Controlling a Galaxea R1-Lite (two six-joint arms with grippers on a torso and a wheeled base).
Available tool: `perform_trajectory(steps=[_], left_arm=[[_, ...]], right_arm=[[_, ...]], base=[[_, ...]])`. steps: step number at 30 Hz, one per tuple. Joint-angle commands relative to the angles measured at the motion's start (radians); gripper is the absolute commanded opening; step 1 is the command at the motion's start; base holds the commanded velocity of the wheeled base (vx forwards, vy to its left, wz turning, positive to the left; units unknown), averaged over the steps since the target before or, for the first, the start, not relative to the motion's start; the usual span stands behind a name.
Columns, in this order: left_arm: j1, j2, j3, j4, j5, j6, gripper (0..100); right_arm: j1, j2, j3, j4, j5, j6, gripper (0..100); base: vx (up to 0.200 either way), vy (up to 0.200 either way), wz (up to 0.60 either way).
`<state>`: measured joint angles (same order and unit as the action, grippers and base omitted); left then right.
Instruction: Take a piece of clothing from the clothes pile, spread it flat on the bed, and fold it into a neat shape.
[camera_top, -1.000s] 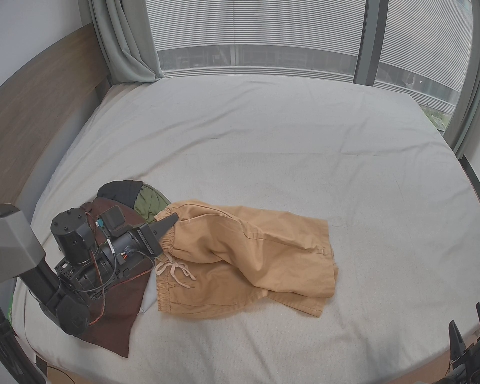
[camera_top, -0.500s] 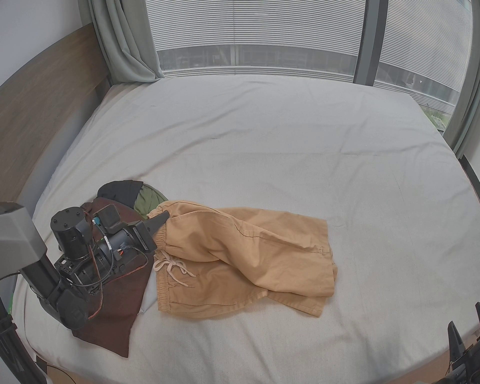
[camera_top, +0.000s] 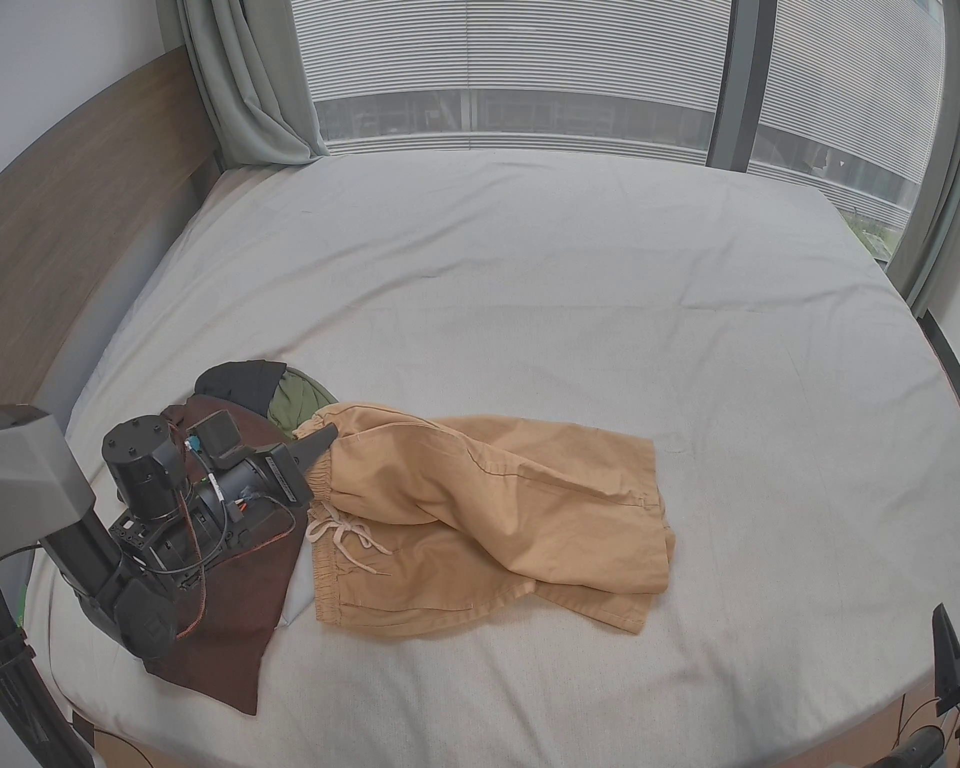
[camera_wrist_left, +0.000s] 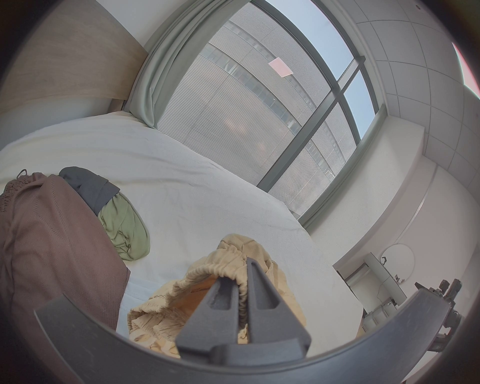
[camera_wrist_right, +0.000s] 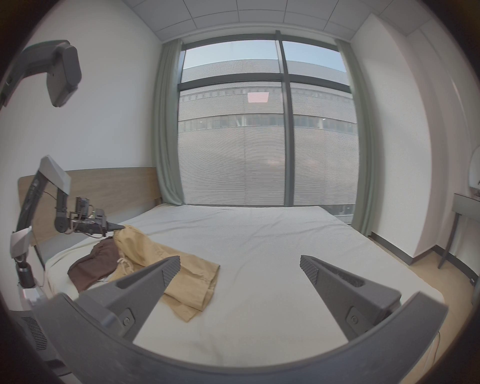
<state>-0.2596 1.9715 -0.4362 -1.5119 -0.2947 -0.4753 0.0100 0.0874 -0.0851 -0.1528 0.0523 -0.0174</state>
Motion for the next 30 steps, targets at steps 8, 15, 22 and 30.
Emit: perform_trajectory(steps=[8,15,22,30], left_arm=[[-0.001,0.001,-0.006,-0.001,0.002,0.000,0],[-0.001,0.006,-0.007,-0.001,0.002,0.004,0],[-0.001,0.003,-0.007,-0.001,0.002,0.026,0],[-0.003,0.001,-0.007,-0.001,0.000,0.027,0]], right_arm=[[0.001,0.232,-0.133,0.002,0.100,0.034,100],[-0.001,0.417,-0.219,0.002,0.167,0.091,100],[0.001,0.535,-0.272,-0.001,0.233,0.137,100],[0.001,0.653,-0.332,-0.002,0.285,0.137,100]], base=[[0.000,0.000,0.00],[0.000,0.000,0.00],[0.000,0.000,0.00],[0.000,0.000,0.00]])
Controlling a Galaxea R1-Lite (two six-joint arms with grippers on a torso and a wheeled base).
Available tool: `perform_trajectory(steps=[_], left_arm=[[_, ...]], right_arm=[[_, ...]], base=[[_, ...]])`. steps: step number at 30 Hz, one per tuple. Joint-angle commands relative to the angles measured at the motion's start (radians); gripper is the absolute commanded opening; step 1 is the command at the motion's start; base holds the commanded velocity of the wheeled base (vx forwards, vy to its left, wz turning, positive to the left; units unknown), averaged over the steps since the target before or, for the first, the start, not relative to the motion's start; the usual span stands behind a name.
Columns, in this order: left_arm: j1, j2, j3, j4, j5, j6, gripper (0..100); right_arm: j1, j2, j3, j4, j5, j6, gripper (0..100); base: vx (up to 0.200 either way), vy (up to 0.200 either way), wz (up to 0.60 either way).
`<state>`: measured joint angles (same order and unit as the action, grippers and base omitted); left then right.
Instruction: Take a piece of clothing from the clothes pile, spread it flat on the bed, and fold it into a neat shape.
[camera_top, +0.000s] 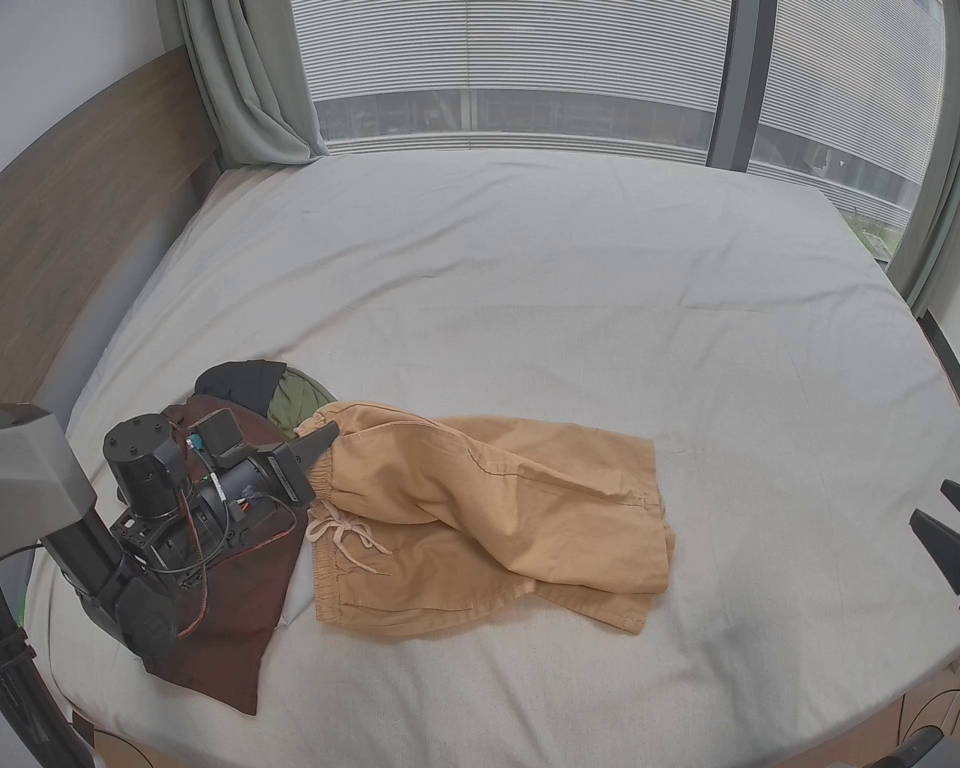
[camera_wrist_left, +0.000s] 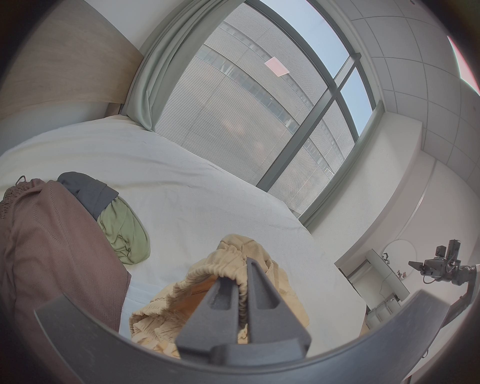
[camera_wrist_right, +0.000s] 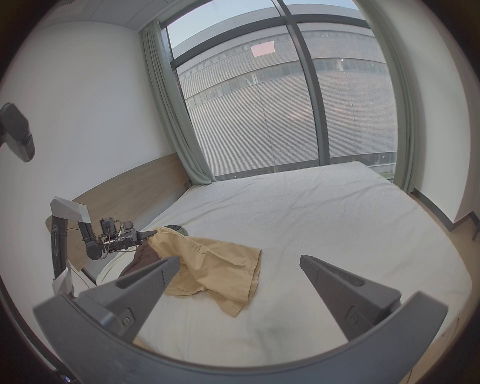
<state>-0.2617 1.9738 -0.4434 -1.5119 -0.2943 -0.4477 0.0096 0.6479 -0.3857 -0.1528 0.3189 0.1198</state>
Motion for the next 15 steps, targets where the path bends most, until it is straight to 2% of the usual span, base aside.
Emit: perform_trajectory(steps=[1,7,15], left_arm=[[-0.001,-0.003,0.000,-0.001,0.000,0.001,0],[-0.001,-0.001,0.000,-0.001,-0.002,0.003,0],[-0.001,-0.004,0.000,-0.001,-0.002,0.001,0]], right_arm=[[0.001,0.102,-0.038,-0.002,0.028,0.000,100],[0.007,0.167,-0.084,-0.007,0.054,-0.002,100],[0.127,0.269,-0.127,-0.008,0.061,0.000,100]], base=[[0.000,0.000,0.00],[0.000,0.000,0.00],[0.000,0.000,0.00]])
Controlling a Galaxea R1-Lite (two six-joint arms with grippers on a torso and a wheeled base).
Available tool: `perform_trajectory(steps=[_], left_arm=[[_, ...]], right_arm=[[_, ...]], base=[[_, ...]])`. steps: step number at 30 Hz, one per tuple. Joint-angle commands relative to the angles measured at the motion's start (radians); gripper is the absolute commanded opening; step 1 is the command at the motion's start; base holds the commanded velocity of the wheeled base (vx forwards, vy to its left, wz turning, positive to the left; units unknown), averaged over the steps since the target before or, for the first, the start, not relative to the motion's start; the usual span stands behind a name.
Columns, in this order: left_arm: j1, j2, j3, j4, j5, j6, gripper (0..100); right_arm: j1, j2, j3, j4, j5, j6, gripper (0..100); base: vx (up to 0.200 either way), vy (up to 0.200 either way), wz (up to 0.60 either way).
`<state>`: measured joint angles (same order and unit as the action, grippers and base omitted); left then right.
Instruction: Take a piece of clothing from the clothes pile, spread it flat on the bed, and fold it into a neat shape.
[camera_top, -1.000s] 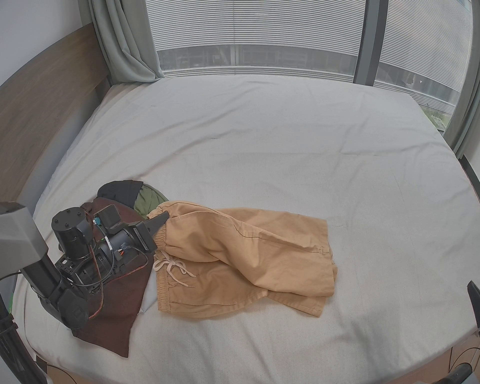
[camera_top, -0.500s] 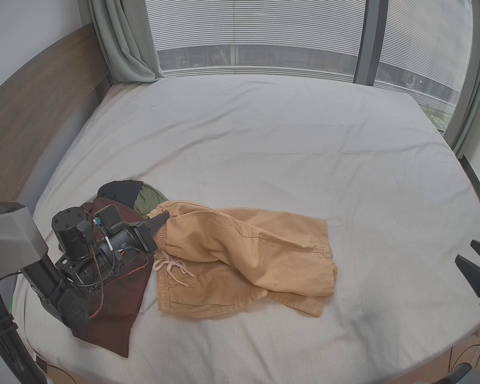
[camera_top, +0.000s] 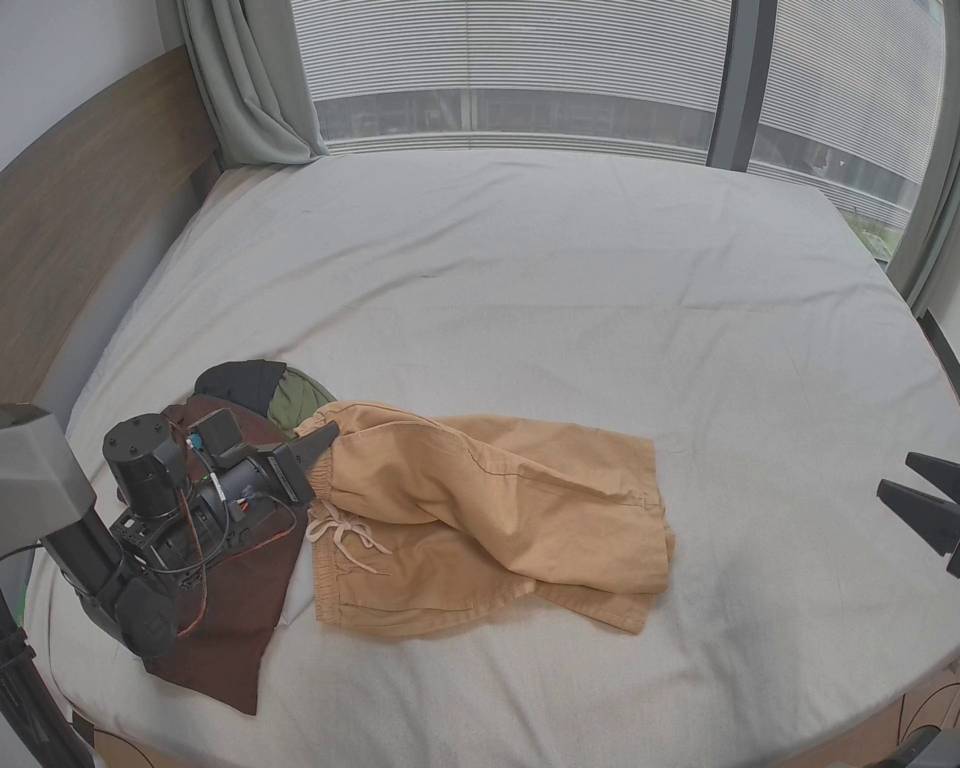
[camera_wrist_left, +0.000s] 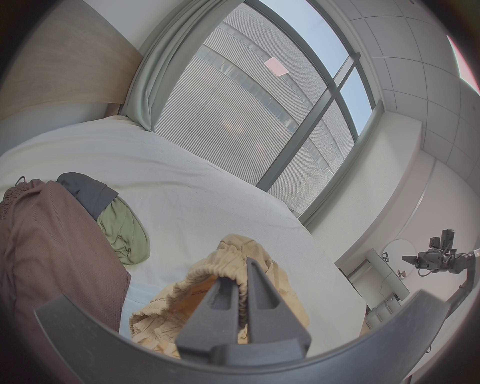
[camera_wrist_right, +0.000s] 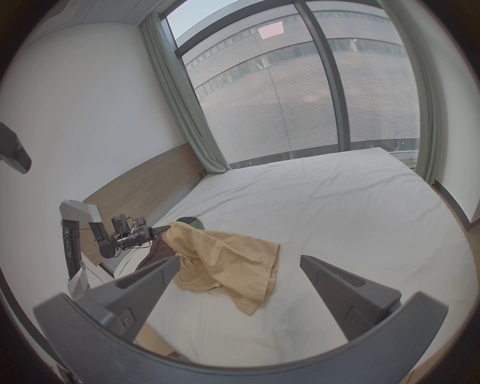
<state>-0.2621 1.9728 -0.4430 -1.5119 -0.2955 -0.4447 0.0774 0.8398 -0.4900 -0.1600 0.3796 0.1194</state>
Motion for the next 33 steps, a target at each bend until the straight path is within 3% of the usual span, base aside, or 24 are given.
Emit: perform_trajectory(steps=[1,13,27,33], left_arm=[[0.001,-0.003,0.000,-0.001,-0.002,-0.003,0],[0.003,-0.005,0.001,-0.001,-0.036,0.000,0],[0.032,0.014,-0.008,-0.001,-0.037,0.018,0],[0.040,0.026,-0.014,-0.001,-0.037,0.034,0]], right_arm=[[0.070,0.091,-0.024,-0.003,0.001,0.000,100],[0.147,0.255,-0.087,-0.044,0.002,0.026,100],[0.179,0.590,-0.065,-0.421,0.002,0.267,100],[0.177,0.729,-0.065,-0.564,-0.001,0.313,100]], base=[[0.000,0.000,0.00],[0.000,0.000,0.00],[0.000,0.000,0.00],[0.000,0.000,0.00]])
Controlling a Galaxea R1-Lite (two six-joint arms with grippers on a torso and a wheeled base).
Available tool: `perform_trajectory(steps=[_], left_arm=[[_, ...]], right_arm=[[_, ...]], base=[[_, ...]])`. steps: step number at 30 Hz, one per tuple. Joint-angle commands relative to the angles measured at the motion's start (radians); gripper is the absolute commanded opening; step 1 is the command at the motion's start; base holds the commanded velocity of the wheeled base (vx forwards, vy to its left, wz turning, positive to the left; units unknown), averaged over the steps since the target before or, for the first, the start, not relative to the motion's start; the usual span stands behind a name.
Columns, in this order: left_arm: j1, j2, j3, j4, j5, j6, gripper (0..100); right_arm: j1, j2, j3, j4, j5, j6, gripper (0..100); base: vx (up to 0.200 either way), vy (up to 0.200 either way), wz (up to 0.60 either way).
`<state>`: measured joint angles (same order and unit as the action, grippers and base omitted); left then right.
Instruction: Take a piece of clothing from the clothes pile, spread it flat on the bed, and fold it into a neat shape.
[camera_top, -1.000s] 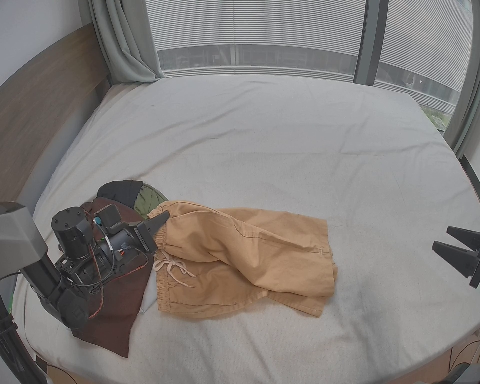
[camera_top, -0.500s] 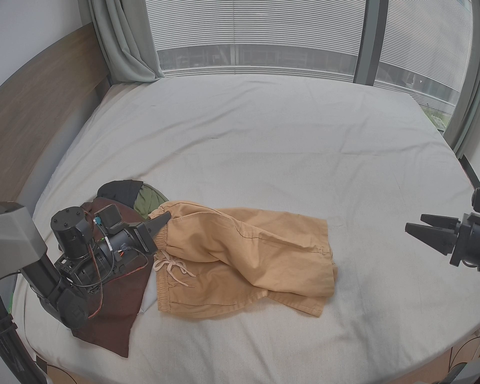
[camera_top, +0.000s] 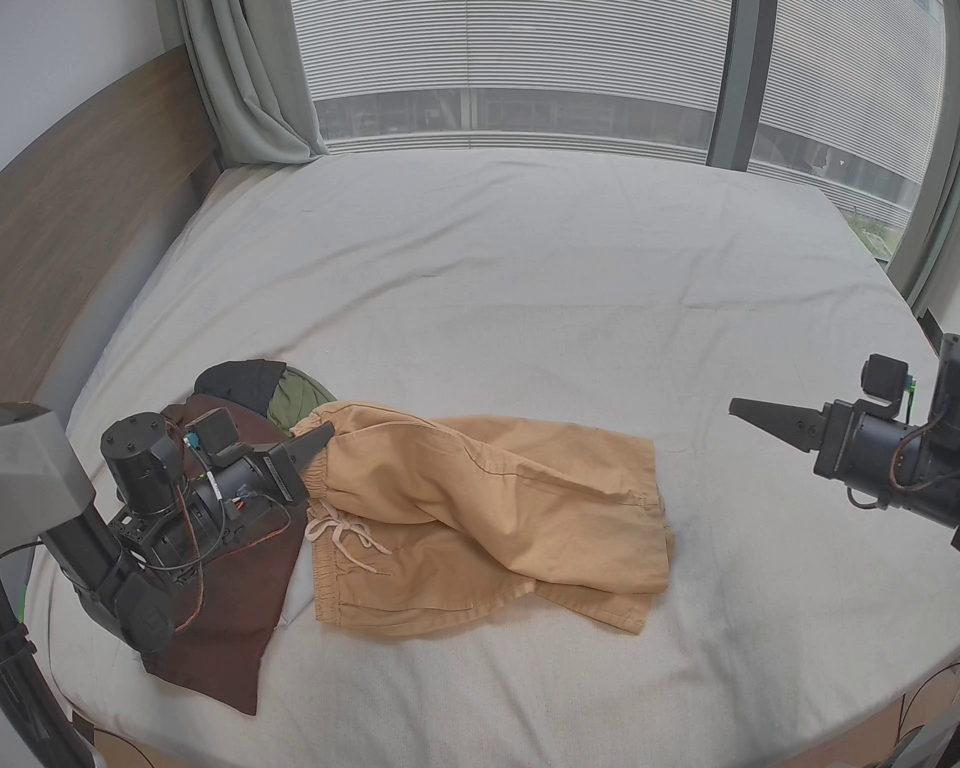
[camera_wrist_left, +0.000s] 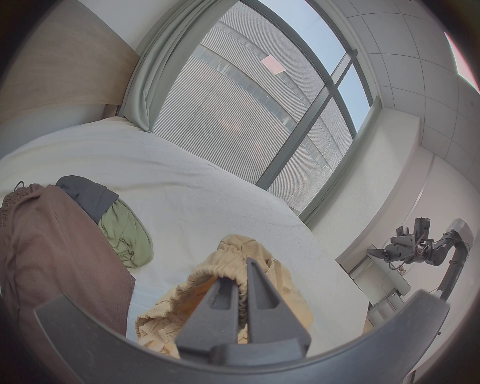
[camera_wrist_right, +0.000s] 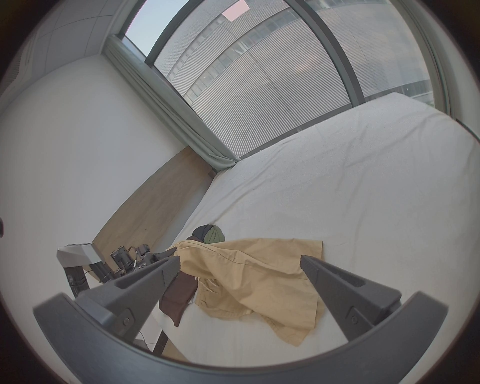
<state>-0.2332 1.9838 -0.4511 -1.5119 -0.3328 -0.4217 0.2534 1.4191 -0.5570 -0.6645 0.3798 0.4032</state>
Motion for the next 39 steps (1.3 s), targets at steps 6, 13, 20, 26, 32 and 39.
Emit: perform_trajectory(steps=[6,13,20,26,32,39], left_arm=[[0.011,0.016,-0.008,-0.001,0.000,0.014,0],[0.022,0.020,-0.009,-0.001,0.000,0.012,0],[0.029,0.035,-0.014,-0.001,0.001,0.015,0],[0.035,0.033,-0.015,-0.001,0.000,0.012,0],[0.049,0.041,-0.015,-0.001,-0.002,0.014,0],[0.051,0.044,-0.017,-0.001,-0.002,0.012,0]], right_arm=[[0.001,0.222,0.002,-0.129,-0.002,0.032,100],[-0.006,0.270,-0.004,-0.142,-0.002,0.032,100],[-0.020,0.376,-0.012,-0.250,-0.004,0.032,100],[-0.023,0.460,-0.015,-0.340,-0.007,0.046,100],[-0.028,0.506,-0.054,-0.340,-0.007,0.065,100],[-0.029,0.564,-0.089,-0.342,-0.009,0.092,100]], base=[[0.000,0.000,0.00],[0.000,0.000,0.00],[0.000,0.000,0.00],[0.000,0.000,0.00],[0.000,0.000,0.00],[0.000,0.000,0.00]])
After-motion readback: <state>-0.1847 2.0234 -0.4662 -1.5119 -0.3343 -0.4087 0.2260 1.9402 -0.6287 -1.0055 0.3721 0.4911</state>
